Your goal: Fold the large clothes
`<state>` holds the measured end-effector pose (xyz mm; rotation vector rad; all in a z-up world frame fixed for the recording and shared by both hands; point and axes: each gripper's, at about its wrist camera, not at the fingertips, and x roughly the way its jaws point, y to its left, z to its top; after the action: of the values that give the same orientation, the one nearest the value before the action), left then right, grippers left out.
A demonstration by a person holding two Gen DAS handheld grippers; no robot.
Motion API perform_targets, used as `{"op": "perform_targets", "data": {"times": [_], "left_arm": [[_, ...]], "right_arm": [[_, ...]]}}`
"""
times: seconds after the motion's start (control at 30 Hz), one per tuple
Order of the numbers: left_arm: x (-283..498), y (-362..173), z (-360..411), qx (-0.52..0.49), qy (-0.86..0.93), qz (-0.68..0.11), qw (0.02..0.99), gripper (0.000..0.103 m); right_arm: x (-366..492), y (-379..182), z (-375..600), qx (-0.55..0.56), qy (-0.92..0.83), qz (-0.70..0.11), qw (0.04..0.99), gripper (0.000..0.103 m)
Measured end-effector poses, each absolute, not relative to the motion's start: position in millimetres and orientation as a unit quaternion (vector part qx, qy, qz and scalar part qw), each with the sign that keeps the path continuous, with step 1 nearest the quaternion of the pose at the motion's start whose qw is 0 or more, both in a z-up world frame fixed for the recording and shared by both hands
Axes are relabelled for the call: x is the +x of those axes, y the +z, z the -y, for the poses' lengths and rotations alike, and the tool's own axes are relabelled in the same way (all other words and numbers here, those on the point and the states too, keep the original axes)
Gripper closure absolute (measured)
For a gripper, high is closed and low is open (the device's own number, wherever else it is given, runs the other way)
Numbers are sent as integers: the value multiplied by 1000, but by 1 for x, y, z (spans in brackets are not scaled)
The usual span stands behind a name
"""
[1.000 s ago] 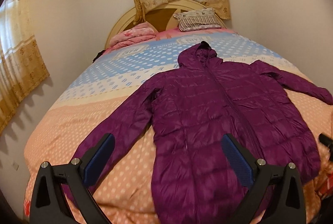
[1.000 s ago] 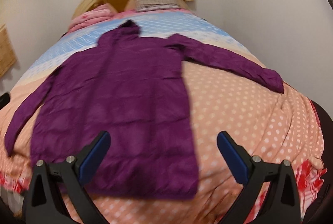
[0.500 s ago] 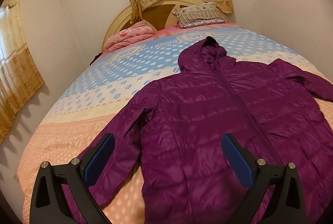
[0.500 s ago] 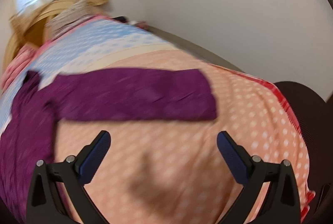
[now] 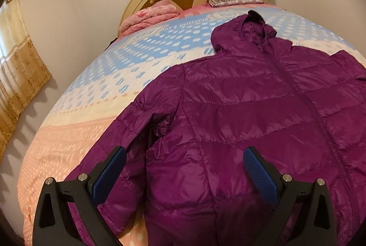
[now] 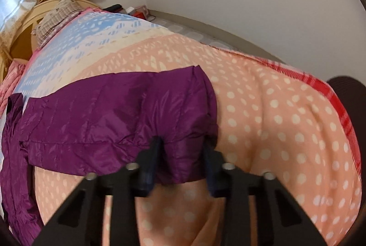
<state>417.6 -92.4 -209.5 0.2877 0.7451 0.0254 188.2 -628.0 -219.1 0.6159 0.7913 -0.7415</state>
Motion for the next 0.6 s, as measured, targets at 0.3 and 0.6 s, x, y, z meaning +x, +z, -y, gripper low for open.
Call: {"op": "perform_targets", "data": {"times": [0.3,0.6], "left_arm": [[427,-192,65,109,18,-355,928,1],[421,-170,30,80,21,-336,938,1]], "right_arm": [[225,-147,552,212,-281,-320,879,87],[312,-96,422,114,-159,-296,935,87]]}}
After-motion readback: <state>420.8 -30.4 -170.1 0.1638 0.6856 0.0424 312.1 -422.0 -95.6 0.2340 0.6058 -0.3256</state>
